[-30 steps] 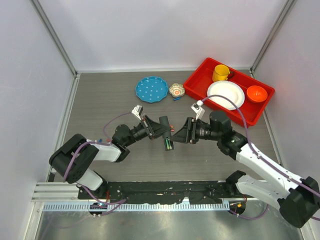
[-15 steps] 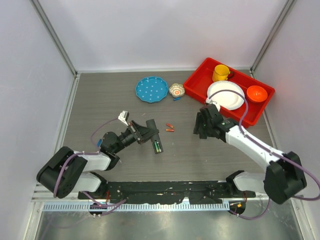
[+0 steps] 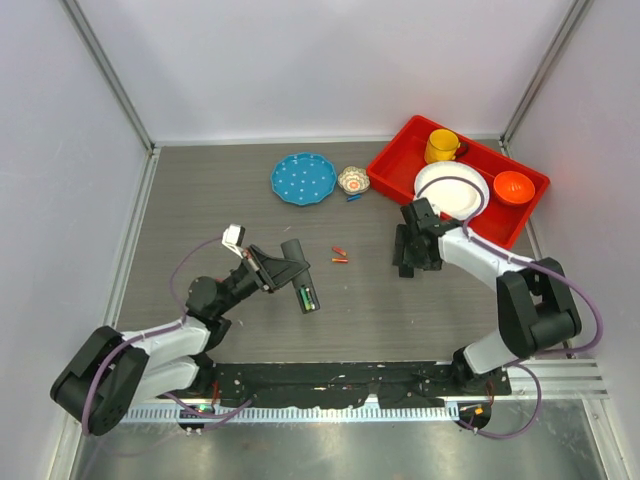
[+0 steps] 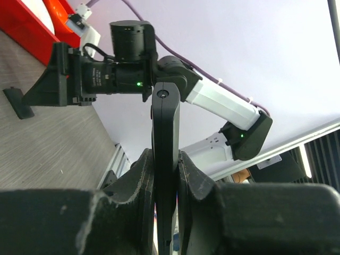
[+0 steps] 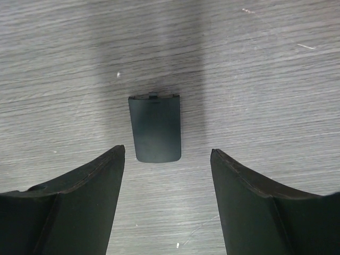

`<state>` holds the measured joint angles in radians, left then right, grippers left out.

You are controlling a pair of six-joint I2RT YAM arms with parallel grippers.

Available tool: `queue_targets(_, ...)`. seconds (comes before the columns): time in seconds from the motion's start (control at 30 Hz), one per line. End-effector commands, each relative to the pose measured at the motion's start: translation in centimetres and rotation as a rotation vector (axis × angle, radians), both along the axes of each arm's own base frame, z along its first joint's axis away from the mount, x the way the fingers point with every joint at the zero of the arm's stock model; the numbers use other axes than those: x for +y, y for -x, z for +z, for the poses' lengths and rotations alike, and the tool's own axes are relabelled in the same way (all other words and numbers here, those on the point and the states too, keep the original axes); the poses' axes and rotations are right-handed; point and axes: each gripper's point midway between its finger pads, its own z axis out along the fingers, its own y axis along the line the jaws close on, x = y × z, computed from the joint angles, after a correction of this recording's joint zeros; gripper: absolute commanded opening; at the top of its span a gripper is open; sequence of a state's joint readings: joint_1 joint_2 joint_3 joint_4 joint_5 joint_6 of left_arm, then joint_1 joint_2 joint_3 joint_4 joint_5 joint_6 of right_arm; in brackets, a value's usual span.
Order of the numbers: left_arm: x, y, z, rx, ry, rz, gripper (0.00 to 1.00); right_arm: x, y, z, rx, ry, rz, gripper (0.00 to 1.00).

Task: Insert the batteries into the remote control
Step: Pick up the battery cover at the center of the board.

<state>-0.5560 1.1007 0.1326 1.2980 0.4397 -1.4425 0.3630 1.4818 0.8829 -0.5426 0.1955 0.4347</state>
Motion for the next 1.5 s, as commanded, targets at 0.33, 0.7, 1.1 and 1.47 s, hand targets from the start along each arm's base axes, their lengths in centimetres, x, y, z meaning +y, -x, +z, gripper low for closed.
queue_targets(0.33, 0.2, 1.0, 0.8, -0.085, 0.009, -0.019, 0.0, 1.1, -0.8, -2.4, 0.039, -0.024, 0.076, 0.63)
queue_targets(0.7, -0.1, 0.9, 0.6, -0.081, 0.005, -0.032, 0.0, 0.7, -0.7, -3.4, 0.086, 0.017, 0.096, 0.54)
queue_targets(1.1, -0.2, 0.9, 0.3, -0.075, 0.002, -0.038, 0.0, 0.6, 0.3, -4.5, 0.126, 0.015, 0.103, 0.47)
queue_targets(1.47, -0.5, 0.0, 0.8, -0.07, 0.012, -0.026, 0.0, 0.8, 0.6, -3.6, 0.097, -0.017, 0.078, 0.27)
